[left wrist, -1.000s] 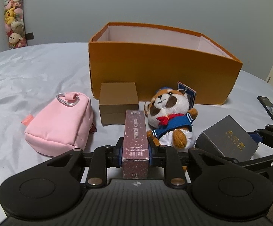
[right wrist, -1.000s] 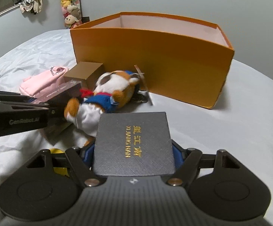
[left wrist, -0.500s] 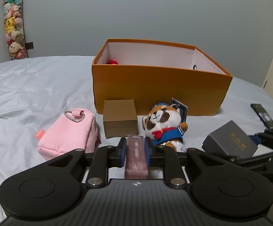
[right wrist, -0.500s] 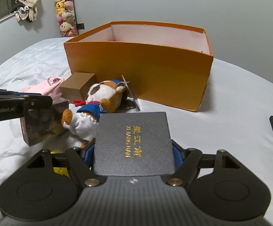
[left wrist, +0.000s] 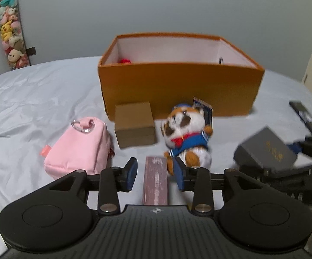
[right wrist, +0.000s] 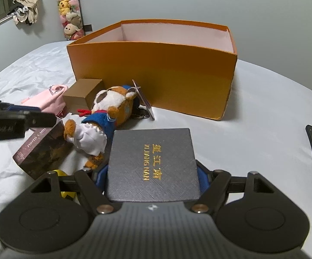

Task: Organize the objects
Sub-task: 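Lift and carry both boxes with both grippers over the shoebox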

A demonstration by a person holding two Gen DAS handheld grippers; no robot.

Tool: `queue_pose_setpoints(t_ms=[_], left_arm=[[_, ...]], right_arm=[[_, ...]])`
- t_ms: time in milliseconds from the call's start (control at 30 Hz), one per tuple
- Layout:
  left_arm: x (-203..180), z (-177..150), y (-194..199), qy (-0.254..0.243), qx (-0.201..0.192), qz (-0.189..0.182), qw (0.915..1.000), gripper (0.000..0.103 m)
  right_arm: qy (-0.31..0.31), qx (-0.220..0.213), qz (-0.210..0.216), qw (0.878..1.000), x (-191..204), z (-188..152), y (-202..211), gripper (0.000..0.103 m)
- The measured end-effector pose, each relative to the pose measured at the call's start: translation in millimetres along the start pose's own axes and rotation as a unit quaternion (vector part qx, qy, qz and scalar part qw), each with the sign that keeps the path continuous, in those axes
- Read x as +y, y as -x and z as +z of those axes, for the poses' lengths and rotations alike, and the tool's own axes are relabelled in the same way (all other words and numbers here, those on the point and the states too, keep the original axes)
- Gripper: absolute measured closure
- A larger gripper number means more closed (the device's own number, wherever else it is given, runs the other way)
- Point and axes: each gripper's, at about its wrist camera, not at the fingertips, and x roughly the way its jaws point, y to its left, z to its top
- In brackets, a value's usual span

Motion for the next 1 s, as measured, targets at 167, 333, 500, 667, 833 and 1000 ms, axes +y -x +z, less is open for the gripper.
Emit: queue_pose_setpoints(t_ms=[167, 333, 500, 667, 833, 1000], left_arm=[[3, -21, -17, 0.003, 0.043, -0.003, 0.9991, 0.061], [9, -26, -25, 0.010, 0.045, -0.008, 0.9989, 0.077], [11, -20, -17, 0.006, 0.025, -0.014, 0.9996, 0.077], [16, -10, -4, 0.015, 0.008, -0.009, 0.9998, 0.077], [18, 9, 9, 0.016, -0.016, -0.013, 0.9997, 0.077], [13, 28, 15, 0.003, -0.035, -0.020, 0.9992, 0.077]], right_arm=[[0.001, 0.002, 0.000, 1.000, -1, 0, -1, 0.026], [0.003, 0.010, -0.002, 1.000, -2, -1, -4, 0.026], [0.000, 0.022, -0.004, 1.000, -3, -2, -7, 0.026], [-0.003, 0.015, -0.001, 1.000, -4, 2, -4, 0.026], [-0.001, 0.001, 0.001, 1.000, -3, 12, 4, 0.026], [-0.001, -0.013, 0.002, 1.000, -3, 23, 9, 0.026]])
